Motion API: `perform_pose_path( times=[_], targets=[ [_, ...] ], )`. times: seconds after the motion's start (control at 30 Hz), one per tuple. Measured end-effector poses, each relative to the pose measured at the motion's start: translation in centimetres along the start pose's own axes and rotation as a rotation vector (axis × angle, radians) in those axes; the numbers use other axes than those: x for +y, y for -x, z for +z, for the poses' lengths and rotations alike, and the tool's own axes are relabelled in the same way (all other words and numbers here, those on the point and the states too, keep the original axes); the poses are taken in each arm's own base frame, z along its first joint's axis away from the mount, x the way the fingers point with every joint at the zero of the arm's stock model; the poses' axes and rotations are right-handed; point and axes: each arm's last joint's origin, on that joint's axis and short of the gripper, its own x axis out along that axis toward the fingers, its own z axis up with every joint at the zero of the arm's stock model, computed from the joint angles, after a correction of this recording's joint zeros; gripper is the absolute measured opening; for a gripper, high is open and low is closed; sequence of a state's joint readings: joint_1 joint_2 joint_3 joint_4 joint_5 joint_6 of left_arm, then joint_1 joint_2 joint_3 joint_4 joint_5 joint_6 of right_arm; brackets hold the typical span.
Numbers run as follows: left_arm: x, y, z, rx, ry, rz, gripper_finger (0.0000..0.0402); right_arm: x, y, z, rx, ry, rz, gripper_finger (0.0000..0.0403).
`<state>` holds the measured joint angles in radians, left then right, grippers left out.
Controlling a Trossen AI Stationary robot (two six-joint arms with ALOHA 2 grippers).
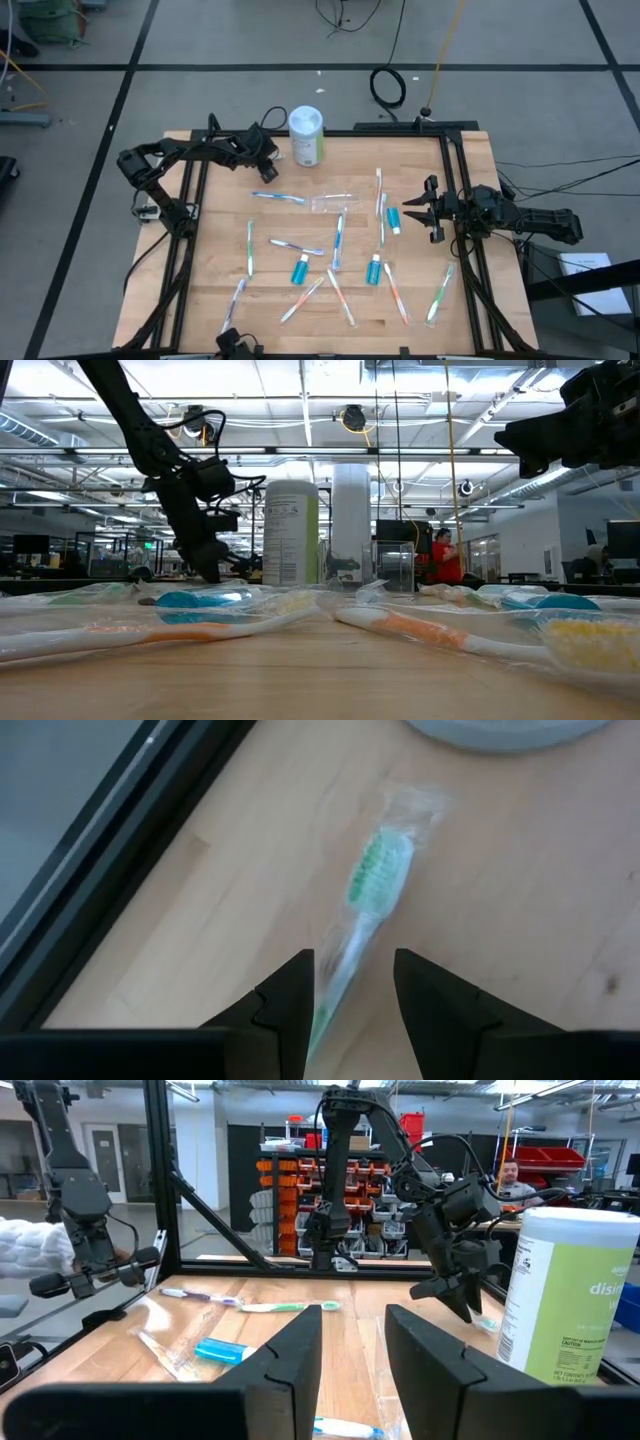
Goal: Pick & Place toothbrushing station
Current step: Put the green toothbrush into the transparent organizer
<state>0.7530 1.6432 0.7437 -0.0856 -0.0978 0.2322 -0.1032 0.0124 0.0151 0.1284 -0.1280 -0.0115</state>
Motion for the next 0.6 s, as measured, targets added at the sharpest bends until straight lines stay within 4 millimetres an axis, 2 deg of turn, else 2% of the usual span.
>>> perform_pose_path(
  times=[0.23,0.4,0.6],
  targets=[
    [0.2,-0.1,-0.2,0.001,-0.03,0.017,0.0145,0.0,0.0,0.0,-0.002,0.0,0.0,0.0105],
    [0.4,-1.0,-0.6,0.026,0.043,-0.016,0.0145,0.0,0.0,0.0,-0.002,0.002,0.0,0.0105],
    [0.2,-1.8,-1.1,0.078,0.021,0.025,0.0141,0.0,0.0,0.0,0.004,0.001,0.003,0.0105]
  ],
)
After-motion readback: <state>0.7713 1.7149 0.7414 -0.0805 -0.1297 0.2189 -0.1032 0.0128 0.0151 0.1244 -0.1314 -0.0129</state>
